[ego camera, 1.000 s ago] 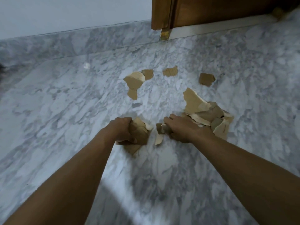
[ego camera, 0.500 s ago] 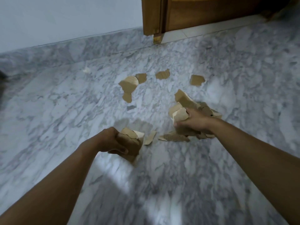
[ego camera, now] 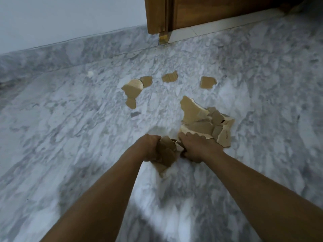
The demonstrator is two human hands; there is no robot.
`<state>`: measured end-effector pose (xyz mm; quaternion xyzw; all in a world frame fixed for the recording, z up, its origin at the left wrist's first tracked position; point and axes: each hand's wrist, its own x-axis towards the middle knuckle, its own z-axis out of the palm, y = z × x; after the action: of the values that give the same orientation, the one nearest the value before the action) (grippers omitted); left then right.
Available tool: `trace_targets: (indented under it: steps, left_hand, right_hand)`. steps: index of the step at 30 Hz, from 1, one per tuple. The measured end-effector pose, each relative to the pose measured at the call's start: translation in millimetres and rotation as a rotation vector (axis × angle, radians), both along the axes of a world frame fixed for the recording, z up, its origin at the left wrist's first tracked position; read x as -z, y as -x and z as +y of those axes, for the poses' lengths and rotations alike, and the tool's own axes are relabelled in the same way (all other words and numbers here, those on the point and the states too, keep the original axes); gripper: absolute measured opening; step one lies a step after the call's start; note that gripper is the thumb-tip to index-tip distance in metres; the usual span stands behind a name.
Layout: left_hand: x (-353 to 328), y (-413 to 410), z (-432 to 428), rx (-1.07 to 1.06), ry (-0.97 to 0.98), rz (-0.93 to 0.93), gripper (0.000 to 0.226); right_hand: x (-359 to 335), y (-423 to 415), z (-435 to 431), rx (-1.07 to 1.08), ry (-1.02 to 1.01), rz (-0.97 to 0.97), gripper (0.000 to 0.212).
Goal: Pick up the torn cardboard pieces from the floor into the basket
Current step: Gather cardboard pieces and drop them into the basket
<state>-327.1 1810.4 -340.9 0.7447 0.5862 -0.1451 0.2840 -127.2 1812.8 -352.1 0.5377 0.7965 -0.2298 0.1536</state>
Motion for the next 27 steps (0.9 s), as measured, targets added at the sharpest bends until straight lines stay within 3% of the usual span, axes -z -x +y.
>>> trace_targets:
  steps: [5,10,14,16,18,20,24,27]
  left_hand:
    - [9.9,5.6,-8.1,-0.104,0.074,-0.005,0.051]
    - [9.5,16.3,-13.0,-0.202,0.196,-0.069,0.046]
    - [1.8,14.0,-15.9,-0.199,0.233,-0.057,0.034]
    - [-5.6,10.6,-12.0,-0.200,0.232,-0.108,0.031]
    - [-14.5,6.5,-6.7,-0.207,0.250,-0.205,0.038]
    - [-22.5,-0.5,-2.2,-0.195,0.255,-0.260,0.043]
    - [-33.7,-26.8,10.7,-0.130,0.213,-0.310,0.043]
    - [-29.5,-61.1,29.7,-0.114,0.144,-0.271,0.065]
  right_hand:
    - [7.2,-8.5,-17.0,0.137,0.096,0.149,0.047]
    - [-6.1,-49.5,-26.3,0.300,0.287,0.347,0.017]
    - [-47.7,-94.8,-10.5,0.436,0.328,0.380,0.016]
    - [-62.1,-111.8,3.1,0.389,0.255,0.270,0.026]
    - [-58.9,-122.6,18.1,0.359,0.153,0.086,0.051]
    - [-46.2,-126.1,25.6,0.353,0.133,0.043,0.074]
    - [-12.0,-123.7,11.6,0.369,0.028,0.036,0.063]
    - [1.5,-125.8,-7.8,0.377,-0.101,0.076,0.055]
